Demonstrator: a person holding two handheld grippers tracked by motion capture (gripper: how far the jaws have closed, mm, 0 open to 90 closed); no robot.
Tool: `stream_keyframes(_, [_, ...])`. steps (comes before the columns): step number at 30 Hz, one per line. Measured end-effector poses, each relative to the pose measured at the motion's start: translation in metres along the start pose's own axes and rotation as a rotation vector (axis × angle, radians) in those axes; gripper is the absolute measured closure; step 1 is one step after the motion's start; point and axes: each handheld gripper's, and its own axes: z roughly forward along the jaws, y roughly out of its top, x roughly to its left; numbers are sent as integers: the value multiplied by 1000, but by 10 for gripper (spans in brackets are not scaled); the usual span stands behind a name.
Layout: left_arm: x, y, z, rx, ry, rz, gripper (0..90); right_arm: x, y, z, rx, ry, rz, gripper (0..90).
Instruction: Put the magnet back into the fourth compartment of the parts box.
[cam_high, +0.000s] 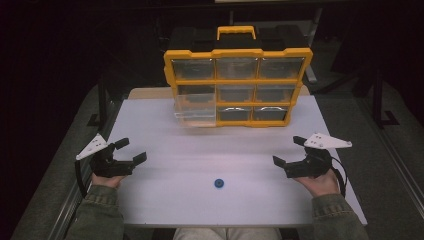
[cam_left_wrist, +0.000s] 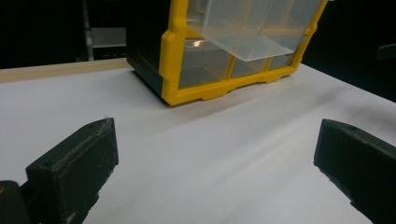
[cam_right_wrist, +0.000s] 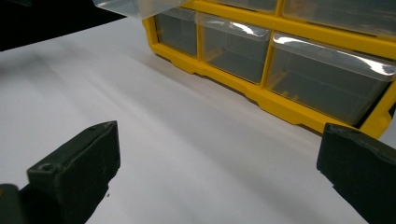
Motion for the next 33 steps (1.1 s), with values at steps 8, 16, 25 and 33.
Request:
stream_keyframes(8, [1, -1, -1, -2, 3, -4, 0, 2, 5, 4, 11, 30, -7, 0])
stream_keyframes(16, [1, -1, 0, 3, 2, -3, 0, 6, 13, 10, 24, 49, -26, 0])
stream_keyframes(25, [1, -1, 1, 11, -1, 0, 0, 12, 18, 18, 42, 82, -46, 0])
stream_keyframes(33, [1, -1, 1, 10, 2, -1, 0, 17, 22, 26, 53, 106, -57, 0])
